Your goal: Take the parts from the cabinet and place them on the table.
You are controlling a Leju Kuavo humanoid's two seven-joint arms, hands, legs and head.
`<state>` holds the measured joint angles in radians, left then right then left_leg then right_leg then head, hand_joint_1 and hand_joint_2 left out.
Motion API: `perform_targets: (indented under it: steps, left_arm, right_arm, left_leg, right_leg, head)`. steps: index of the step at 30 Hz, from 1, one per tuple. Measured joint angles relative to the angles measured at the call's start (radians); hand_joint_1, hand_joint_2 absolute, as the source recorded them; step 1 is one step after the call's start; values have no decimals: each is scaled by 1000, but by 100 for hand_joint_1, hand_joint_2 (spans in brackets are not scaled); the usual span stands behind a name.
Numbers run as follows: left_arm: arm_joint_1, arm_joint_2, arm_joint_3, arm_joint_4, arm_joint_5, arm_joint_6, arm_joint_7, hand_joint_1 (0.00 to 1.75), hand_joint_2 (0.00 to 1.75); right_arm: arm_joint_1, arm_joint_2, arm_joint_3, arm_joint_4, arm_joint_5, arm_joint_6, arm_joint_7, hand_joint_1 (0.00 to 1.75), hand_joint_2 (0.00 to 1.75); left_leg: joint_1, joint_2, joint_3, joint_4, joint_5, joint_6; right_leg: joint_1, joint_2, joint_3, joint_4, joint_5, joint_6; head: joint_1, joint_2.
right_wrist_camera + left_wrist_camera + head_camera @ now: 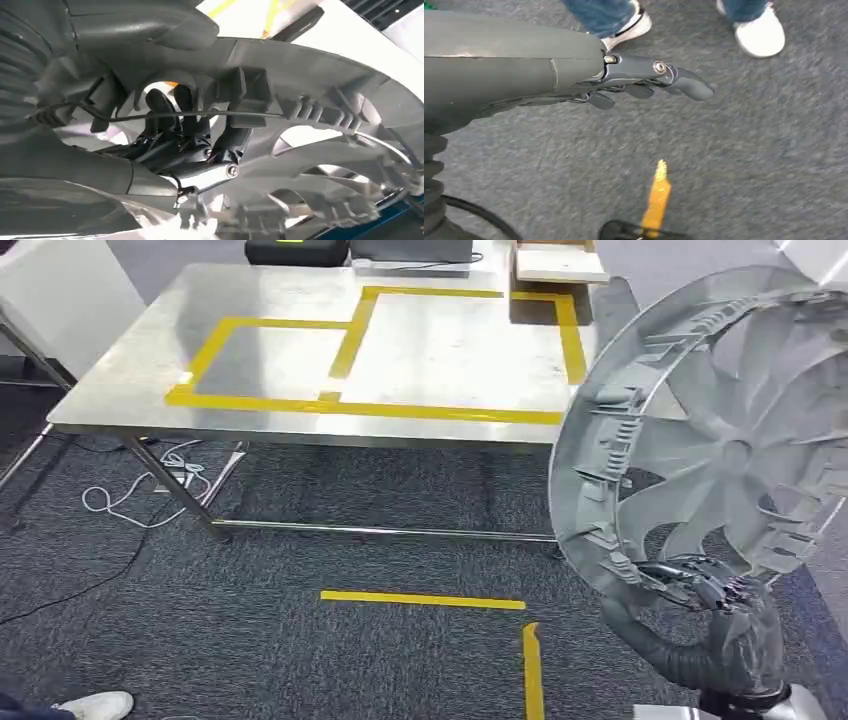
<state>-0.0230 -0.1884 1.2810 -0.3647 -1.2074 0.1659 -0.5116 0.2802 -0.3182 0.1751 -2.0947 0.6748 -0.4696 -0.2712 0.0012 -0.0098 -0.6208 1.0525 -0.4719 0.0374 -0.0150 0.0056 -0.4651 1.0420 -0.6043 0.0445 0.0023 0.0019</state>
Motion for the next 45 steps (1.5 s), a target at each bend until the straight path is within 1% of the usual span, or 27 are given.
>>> perform_targets:
  steps: [1, 4, 5, 6, 8, 9, 12, 15, 16, 17, 20, 21, 22, 23, 25, 26, 27, 28, 32, 34, 35, 36, 37, 38, 40, 42, 45]
  left_arm:
    - [-2, 2, 0, 0, -1, 2, 0, 0, 175]
    - [-4, 0, 0, 2, -7, 3, 0, 0, 175]
    - [-4, 0, 0, 3, -7, 3, 0, 0, 175]
    - [-3, 0, 0, 4, -7, 2, 0, 0, 175]
    - [-2, 0, 0, 4, -7, 2, 0, 0, 175]
    - [-2, 0, 0, 4, -7, 2, 0, 0, 175]
    - [-2, 0, 0, 4, -7, 2, 0, 0, 175]
    - [-2, 0, 0, 5, -7, 2, 0, 0, 175]
    - [-4, 0, 1, 7, -10, 3, 0, 0, 175]
    - [-8, 3, 1, 8, -13, 3, 0, 0, 175]
    - [-8, 3, 1, 8, -16, 2, 0, 0, 175]
    - [-5, 3, 1, 8, -16, 2, 0, 0, 175]
    - [-4, 3, 1, 8, -16, 2, 0, 0, 175]
    - [-4, 3, 1, 8, -16, 2, 0, 0, 175]
    - [-5, 3, 1, 8, -16, 2, 0, 0, 175]
    - [-5, 4, 1, 8, -16, 1, 0, 0, 175]
    - [-7, 4, 1, 8, -17, 0, 1, 0, 175]
    - [-6, 4, 1, 8, -18, -2, 2, 0, 175]
    - [-6, 1, 1, 8, -18, -2, 1, 0, 175]
    - [-9, 2, 1, 8, -18, -2, 1, 0, 175]
    - [-8, 1, 1, 8, -18, -3, 1, 0, 175]
    - [-8, 1, 1, 8, -19, -4, 1, 0, 175]
    - [-7, 1, 1, 9, -19, -4, 1, 0, 175]
    - [-6, 1, 1, 9, -19, -4, 1, 0, 175]
    - [-7, 0, 1, 9, -21, -4, 1, 0, 175]
    - [-8, 0, 1, 9, -22, -3, 2, 0, 175]
    - [-9, 0, 1, 9, -27, -5, 3, 0, 175]
  right_arm:
    - [-3, 0, 0, 0, 0, 0, 0, 175, 175]
    - [0, -1, 0, 0, 0, 2, 1, 175, 175]
    - [1, -1, 0, 0, -1, 2, 0, 175, 175]
    - [1, -1, 0, 0, -1, 3, 1, 175, 175]
    - [2, -1, 0, 0, -2, 3, 1, 175, 175]
    - [2, -1, 0, 0, -2, 3, 1, 175, 175]
    - [2, -1, 0, 0, -2, 3, 1, 175, 175]
    - [2, -1, 0, 3, -2, 3, 1, 175, 175]
    - [7, -2, 0, 4, -1, 5, 3, 175, 175]
    - [7, -2, 1, 3, 5, 6, 9, 175, 175]
    - [8, -2, 3, 3, 13, 6, 12, 175, 175]
    - [8, -2, 3, 3, 14, 6, 12, 175, 175]
    - [8, -2, 3, 3, 14, 6, 12, 175, 175]
    - [8, -2, 3, 3, 14, 6, 13, 175, 175]
    - [8, -2, 3, 3, 14, 8, 14, 175, 175]
    - [9, -2, 4, 4, 14, 10, 16, 175, 175]
    - [7, -2, 5, 4, 16, 12, 16, 175, 175]
    - [5, -2, 5, 4, 18, 14, 17, 175, 175]
    - [2, -7, 8, 2, 22, 16, 19, 175, 175]
    - [-1, -7, 9, 2, 25, 18, 21, 175, 175]
    - [1, -7, 10, 2, 26, 19, 21, 175, 175]
    - [1, -7, 11, 3, 27, 20, 21, 175, 175]
    - [0, -7, 11, 3, 28, 21, 21, 175, 175]
    - [-1, -7, 11, 3, 29, 23, 22, 175, 175]
    - [-3, -9, 12, 3, 30, 31, 25, 175, 175]
    - [-11, -10, 15, 5, 31, 39, 29, 175, 175]
    - [-23, -14, 18, 8, 31, 53, 39, 175, 175]
  left_leg:
    - [0, -1, 8, -4, -4, 6]
    - [-2, -1, 19, -5, -22, 12]
    - [-3, -1, 29, -5, -30, 12]
    - [-3, -2, 42, -5, -39, 12]
    - [-3, -4, 73, -5, -59, 9]
    - [-3, -4, 76, -5, -62, 9]
    - [-3, -4, 76, -5, -62, 9]
    - [-3, -5, 85, -11, -71, 4]
    - [-7, -4, 98, -2, -82, -16]
    - [-6, -1, 90, 44, -107, -34]
    - [1, -1, -31, 253, -195, -44]
    - [2, -1, -59, 286, -196, -46]
    - [2, -1, -65, 273, -169, -46]
    - [3, -1, -54, 225, -123, -45]
    - [2, -1, -2, 53, 3, -35]
    - [-2, 0, 4, 40, -10, -32]
    - [-8, 2, -3, 18, -67, -28]
    - [-9, 1, 1, 18, -35, -22]
    - [1, 1, 24, -9, -14, -2]
    - [1, 2, 25, -9, -17, 4]
    - [-1, 2, 27, -9, -21, 7]
    - [-1, 2, 29, -9, -24, 8]
    - [-1, 1, 34, -8, -27, 8]
    - [-1, 0, 42, -8, -32, 8]
    - [-1, -3, 61, -8, -45, 2]
    - [-8, -4, 62, -4, -53, -8]
    - [-6, -4, 65, -15, -47, -19]
  right_leg:
    - [0, -1, -28, 48, -19, 4]
    - [0, -2, -165, 235, -91, 7]
    - [0, -2, -194, 253, -85, 8]
    - [0, -2, -200, 230, -49, 8]
    - [0, -2, -169, 93, 75, 4]
    - [0, -2, -164, 73, 92, 2]
    - [0, -2, -164, 73, 92, 2]
    - [3, -2, -152, 37, 112, -1]
    - [10, -7, -144, 6, 98, -22]
    - [0, -9, -107, -10, 95, -35]
    - [1, -10, -94, -11, 81, -45]
    - [1, -8, -89, -11, 77, -45]
    - [0, -6, -81, -11, 72, -45]
    - [1, -5, -73, -11, 66, -44]
    - [1, -5, -52, -11, 53, -37]
    - [1, -6, -54, -13, 48, -33]
    - [3, -4, -51, -11, 45, -27]
    - [4, -5, -55, -11, 39, -19]
    - [4, -6, -51, 5, 10, 0]
    - [3, -5, -123, 137, -59, 5]
    - [3, -5, -173, 220, -91, 7]
    - [3, -5, -208, 269, -97, 9]
    - [3, -5, -220, 268, -74, 9]
    - [3, -5, -207, 219, -24, 8]
    - [3, -6, -142, 50, 88, 3]
    - [7, -6, -108, -7, 91, -4]
    - [8, -2, -114, -7, 94, -15]
  head:
    - [8, 0]
    - [10, 0]
    - [10, 0]
    - [9, 0]
    - [10, 0]
    - [10, 0]
    - [10, 0]
    - [8, 0]
    - [6, 0]
    - [2, 0]
    - [2, 0]
    - [2, 0]
    - [1, 0]
    - [1, 0]
    - [2, 0]
    - [3, 0]
    - [0, 0]
    - [1, 0]
    - [5, 0]
    - [7, 0]
    - [6, 0]
    - [6, 0]
    - [6, 0]
    - [7, 0]
    - [7, 0]
    - [7, 0]
    - [3, 0]
